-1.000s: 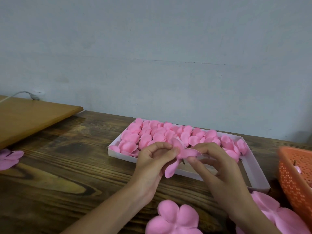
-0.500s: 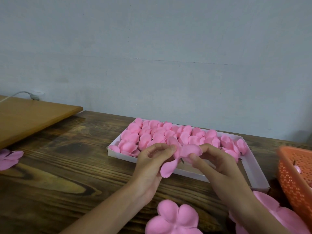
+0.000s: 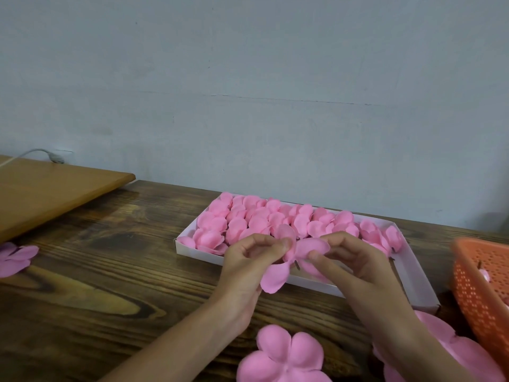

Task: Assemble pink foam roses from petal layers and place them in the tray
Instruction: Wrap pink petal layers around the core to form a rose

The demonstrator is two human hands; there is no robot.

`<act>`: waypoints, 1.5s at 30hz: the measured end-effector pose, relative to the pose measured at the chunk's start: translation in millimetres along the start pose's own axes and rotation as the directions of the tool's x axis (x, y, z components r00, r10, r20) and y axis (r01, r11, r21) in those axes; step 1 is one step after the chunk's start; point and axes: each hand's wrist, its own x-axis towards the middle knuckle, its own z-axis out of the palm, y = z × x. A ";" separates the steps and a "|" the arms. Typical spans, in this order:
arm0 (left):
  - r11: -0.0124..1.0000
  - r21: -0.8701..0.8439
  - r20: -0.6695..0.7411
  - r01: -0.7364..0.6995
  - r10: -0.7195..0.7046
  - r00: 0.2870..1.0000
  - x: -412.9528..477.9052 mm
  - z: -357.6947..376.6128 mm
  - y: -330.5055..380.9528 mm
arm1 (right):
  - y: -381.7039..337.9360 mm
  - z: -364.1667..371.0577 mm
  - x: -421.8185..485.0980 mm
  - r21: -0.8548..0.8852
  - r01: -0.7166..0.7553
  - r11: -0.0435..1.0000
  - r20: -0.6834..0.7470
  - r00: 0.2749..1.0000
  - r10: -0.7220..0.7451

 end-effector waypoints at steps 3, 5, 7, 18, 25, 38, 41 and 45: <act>0.999 0.011 -0.037 -0.040 0.041 0.998 -0.3 0.6 -0.6 | 2.2 -1.8 0.8 -0.010 -0.021 1.000 -0.017 1.000 0.021; 0.998 0.038 -0.055 -0.057 0.059 0.997 -0.6 0.5 -0.8 | 2.9 -2.8 1.0 -0.036 -0.020 0.999 -0.011 1.000 0.019; 0.997 0.055 -0.065 -0.061 0.065 0.996 -0.7 -0.3 -1.1 | 3.1 -2.8 0.9 -0.073 -0.012 0.997 -0.007 1.000 0.011; 0.956 0.216 -0.034 -0.200 0.212 0.977 -3.0 -0.5 -1.4 | 8.6 -3.3 -0.5 -0.240 0.004 0.971 -0.088 0.996 -0.026; 0.872 0.268 0.077 -0.409 0.403 0.912 -6.0 3.2 -5.6 | 2.1 3.6 -1.6 -0.068 0.015 0.998 -0.022 1.000 -0.017; 0.917 0.179 0.231 -0.355 0.312 0.922 -4.8 1.5 -1.4 | 2.1 -7.6 3.1 0.123 -0.156 0.980 -0.045 0.986 0.163; 0.955 0.116 0.253 -0.275 0.239 0.937 -0.4 -1.7 -1.1 | 0.6 -9.4 3.8 0.152 -0.158 0.976 -0.024 0.986 0.164; 0.970 0.098 0.315 -0.220 0.180 0.932 4.8 -6.2 0.0 | 1.5 -11.2 5.2 0.155 -0.131 0.979 -0.003 0.991 0.133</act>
